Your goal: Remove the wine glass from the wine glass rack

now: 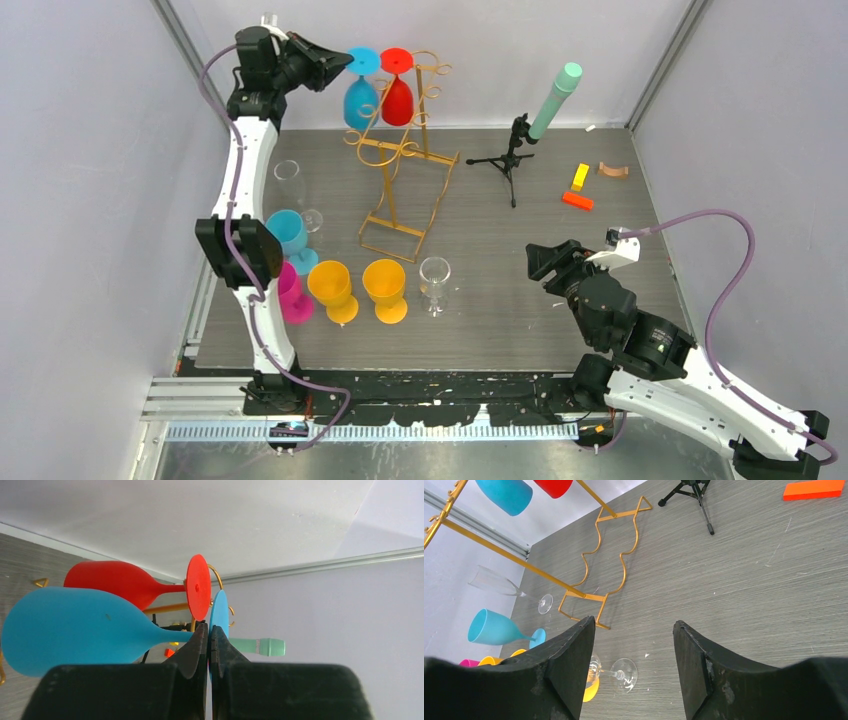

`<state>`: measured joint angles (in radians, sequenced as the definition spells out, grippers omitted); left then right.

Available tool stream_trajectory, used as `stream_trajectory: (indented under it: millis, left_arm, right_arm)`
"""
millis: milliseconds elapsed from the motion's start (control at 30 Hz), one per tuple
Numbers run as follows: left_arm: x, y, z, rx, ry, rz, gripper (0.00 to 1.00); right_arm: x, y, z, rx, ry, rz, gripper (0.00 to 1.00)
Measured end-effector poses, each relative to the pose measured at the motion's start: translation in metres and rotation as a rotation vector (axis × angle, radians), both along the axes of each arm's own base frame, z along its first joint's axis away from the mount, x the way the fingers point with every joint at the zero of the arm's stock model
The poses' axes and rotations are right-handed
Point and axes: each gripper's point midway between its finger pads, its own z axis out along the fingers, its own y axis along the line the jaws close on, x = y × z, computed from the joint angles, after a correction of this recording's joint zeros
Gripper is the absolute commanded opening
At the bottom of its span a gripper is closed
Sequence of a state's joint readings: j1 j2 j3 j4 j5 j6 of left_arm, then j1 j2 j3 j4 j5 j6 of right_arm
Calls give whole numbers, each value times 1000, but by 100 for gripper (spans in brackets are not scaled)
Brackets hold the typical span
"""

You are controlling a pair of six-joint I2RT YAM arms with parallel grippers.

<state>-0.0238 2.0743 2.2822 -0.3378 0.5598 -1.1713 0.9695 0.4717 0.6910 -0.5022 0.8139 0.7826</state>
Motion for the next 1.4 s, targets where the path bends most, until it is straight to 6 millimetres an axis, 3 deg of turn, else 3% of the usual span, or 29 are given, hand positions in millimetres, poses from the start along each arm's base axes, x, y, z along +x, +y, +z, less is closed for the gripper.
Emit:
stream_trajectory:
  millis: [167, 300, 400, 533, 767, 900, 1000, 1167, 1233, 1400]
  left_arm:
    - [3, 27, -4, -10, -3, 25, 0]
    - [-2, 71, -4, -13, 6, 84, 0]
    - [-18, 103, 8, -11, -6, 130, 0]
    - [-52, 119, 37, -7, -49, 156, 0]
    - [-131, 94, 116, -3, -208, 99, 0]
    - [-169, 79, 158, -55, -312, 46, 0]
    - [-191, 70, 180, -119, -365, 4, 0]
    - [-217, 58, 191, -250, -376, -44, 0]
    - [-225, 45, 195, -307, -373, -86, 0]
    - [-249, -23, 193, -437, -318, -295, 0]
  right_arm:
    - [0, 0, 0, 0, 0, 1, 73]
    - [0, 1, 0, 0, 1, 4, 76]
    - [-1, 2, 0, 3, 1, 10, 76]
    - [0, 8, 3, 19, -3, 32, 76]
    - [-1, 27, 11, 51, -19, 109, 78]
    - [-2, 36, 19, 78, -40, 156, 79]
    - [-3, 43, 26, 93, -61, 186, 83]
    - [3, 56, 41, 41, -87, 228, 87]
    - [8, 68, 58, 15, -107, 252, 88]
    - [21, 95, 115, 35, -196, 327, 90]
